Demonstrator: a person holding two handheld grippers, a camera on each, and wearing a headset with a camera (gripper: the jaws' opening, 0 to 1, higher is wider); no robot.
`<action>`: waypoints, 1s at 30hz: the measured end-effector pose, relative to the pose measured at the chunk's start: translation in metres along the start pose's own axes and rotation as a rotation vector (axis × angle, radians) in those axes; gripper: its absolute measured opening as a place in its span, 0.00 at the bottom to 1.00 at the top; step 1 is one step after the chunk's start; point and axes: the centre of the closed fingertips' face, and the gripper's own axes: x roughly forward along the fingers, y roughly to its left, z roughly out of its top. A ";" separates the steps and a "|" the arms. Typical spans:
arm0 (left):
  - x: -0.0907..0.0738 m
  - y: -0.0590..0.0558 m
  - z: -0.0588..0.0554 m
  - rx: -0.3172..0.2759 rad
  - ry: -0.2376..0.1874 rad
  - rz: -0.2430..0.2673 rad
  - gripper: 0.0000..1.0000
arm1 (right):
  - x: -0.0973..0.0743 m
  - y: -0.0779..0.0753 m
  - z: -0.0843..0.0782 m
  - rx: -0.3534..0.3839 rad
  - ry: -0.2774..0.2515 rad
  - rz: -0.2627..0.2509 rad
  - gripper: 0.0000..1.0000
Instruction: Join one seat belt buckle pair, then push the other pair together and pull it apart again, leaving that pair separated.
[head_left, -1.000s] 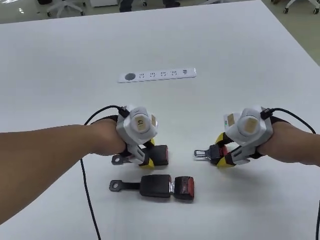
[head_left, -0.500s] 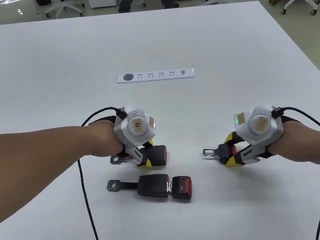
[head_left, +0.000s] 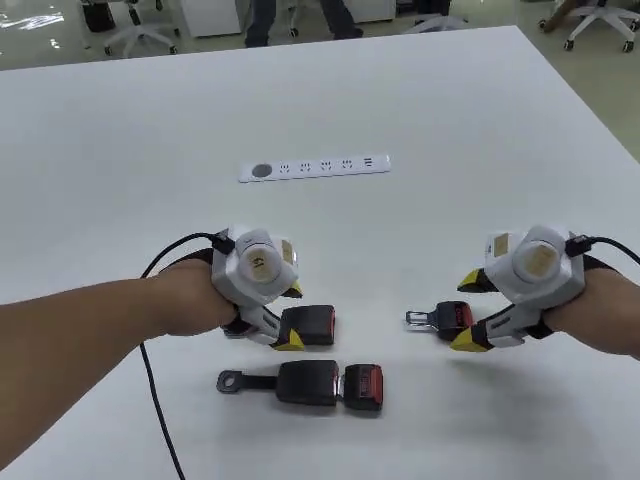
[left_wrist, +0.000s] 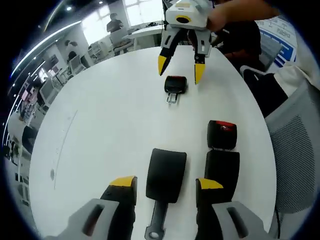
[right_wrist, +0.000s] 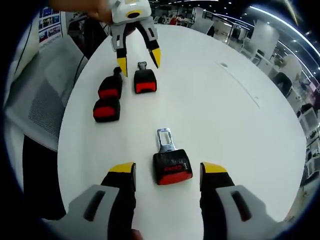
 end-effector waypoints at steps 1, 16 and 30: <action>-0.003 -0.002 0.001 -0.041 -0.029 0.004 0.52 | -0.004 0.007 0.004 0.029 -0.009 0.000 0.51; -0.061 -0.048 -0.056 -0.242 -0.104 0.168 0.73 | -0.038 0.079 0.002 0.240 -0.113 -0.131 0.77; -0.089 -0.074 -0.094 -0.443 -0.134 0.258 0.98 | -0.062 0.100 -0.003 0.387 -0.188 -0.211 0.99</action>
